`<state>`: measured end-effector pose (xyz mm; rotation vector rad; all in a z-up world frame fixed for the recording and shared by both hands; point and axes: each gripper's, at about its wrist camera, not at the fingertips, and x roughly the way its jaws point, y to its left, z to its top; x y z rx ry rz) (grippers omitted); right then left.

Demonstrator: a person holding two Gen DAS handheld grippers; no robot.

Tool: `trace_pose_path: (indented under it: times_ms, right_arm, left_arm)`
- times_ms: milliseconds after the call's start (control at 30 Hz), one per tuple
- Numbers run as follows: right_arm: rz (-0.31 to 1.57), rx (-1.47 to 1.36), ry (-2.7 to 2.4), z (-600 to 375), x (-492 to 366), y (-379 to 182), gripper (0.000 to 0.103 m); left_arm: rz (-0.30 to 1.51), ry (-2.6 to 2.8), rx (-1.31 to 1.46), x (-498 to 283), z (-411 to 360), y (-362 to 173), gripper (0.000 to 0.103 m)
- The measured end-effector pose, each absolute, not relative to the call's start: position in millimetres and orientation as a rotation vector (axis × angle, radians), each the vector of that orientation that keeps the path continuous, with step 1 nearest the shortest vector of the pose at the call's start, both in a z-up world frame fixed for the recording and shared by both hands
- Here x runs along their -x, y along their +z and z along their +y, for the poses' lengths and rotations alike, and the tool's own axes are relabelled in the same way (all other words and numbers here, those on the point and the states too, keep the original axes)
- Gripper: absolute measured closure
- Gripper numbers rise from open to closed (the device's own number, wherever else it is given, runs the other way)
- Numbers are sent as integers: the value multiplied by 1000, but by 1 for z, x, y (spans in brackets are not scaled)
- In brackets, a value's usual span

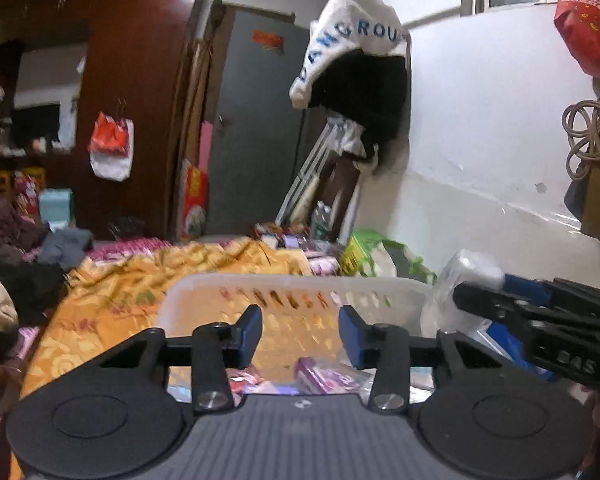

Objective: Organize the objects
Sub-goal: 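Lift both items over the basket and open both grippers, then grasp another pink tissue pack with left while right grasps a clear-wrapped purple box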

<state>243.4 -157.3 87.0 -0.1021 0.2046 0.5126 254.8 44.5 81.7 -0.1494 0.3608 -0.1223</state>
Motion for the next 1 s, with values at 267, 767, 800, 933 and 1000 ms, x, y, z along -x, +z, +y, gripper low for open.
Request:
trace_pose_path:
  times_ms: [267, 767, 800, 933, 1000]
  right_arm:
    - [160, 185, 446, -141, -223, 84, 1]
    - [364, 23, 587, -219, -144, 7, 19]
    - [378, 32, 589, -217, -146, 7, 26]
    - [429, 50, 621, -208, -158, 5, 30]
    - [437, 71, 621, -202, -159, -2, 30]
  left_arm:
    - [303, -127, 91, -220, 46, 93, 14]
    - [451, -76, 87, -90, 59, -23, 9]
    - [449, -68, 87, -86, 58, -26, 9]
    - [468, -87, 57, -71, 53, -36, 9]
    - [487, -87, 32, -73, 47, -40, 9]
